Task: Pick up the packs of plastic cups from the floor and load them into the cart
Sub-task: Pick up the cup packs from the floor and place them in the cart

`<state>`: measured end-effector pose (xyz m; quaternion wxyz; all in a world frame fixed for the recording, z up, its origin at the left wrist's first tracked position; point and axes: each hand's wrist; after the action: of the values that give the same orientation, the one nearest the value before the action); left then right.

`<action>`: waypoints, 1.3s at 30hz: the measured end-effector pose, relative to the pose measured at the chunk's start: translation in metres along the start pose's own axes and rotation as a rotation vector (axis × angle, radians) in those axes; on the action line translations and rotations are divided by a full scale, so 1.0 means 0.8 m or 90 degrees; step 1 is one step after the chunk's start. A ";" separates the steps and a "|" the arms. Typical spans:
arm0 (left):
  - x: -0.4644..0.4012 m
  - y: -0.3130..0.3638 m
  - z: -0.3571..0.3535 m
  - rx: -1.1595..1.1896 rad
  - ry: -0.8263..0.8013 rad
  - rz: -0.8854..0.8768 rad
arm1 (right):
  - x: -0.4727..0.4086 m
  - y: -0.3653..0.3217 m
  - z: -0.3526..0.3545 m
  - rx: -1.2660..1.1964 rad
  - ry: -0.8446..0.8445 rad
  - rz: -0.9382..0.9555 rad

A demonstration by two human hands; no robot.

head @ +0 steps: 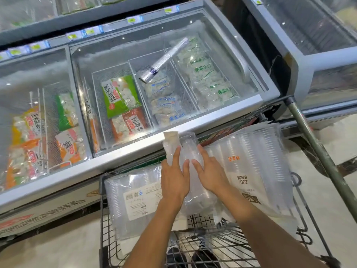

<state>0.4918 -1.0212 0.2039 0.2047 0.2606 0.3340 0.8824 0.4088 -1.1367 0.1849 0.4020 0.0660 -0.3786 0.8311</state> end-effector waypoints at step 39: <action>0.269 -0.102 0.318 -0.244 0.423 0.120 | 0.206 -0.277 -0.010 0.230 0.088 0.402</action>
<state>0.4910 -0.7263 0.3798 0.0482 -0.0525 0.1857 0.9800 0.4594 -0.9428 0.3756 0.1321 -0.0404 -0.1994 0.9701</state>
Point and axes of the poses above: each hand's wrist, its own x-axis away from the middle knuckle, its own z-axis out of the back of the hand, y = z × x
